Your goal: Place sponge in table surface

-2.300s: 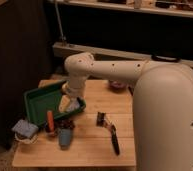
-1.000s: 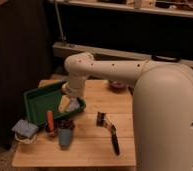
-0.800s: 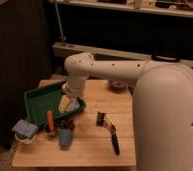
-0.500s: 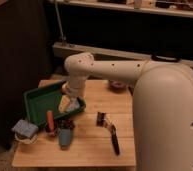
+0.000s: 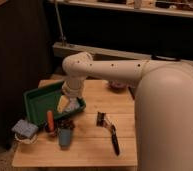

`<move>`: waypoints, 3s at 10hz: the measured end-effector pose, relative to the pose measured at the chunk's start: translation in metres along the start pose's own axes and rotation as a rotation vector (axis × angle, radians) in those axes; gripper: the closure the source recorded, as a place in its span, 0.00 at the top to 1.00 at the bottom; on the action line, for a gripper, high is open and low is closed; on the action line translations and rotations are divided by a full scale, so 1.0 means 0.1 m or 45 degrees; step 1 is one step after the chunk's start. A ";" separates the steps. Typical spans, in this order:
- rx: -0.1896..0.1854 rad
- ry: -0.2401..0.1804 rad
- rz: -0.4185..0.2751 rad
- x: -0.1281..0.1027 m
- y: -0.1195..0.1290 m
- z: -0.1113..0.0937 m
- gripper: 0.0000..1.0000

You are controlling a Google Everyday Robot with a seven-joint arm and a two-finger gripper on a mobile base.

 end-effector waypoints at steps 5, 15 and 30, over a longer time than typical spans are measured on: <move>0.172 -0.076 -0.289 -0.61 0.79 -0.06 0.80; 0.081 -0.014 -0.505 -0.87 1.72 0.37 0.80; 0.078 0.155 -0.580 -0.96 1.98 1.02 0.80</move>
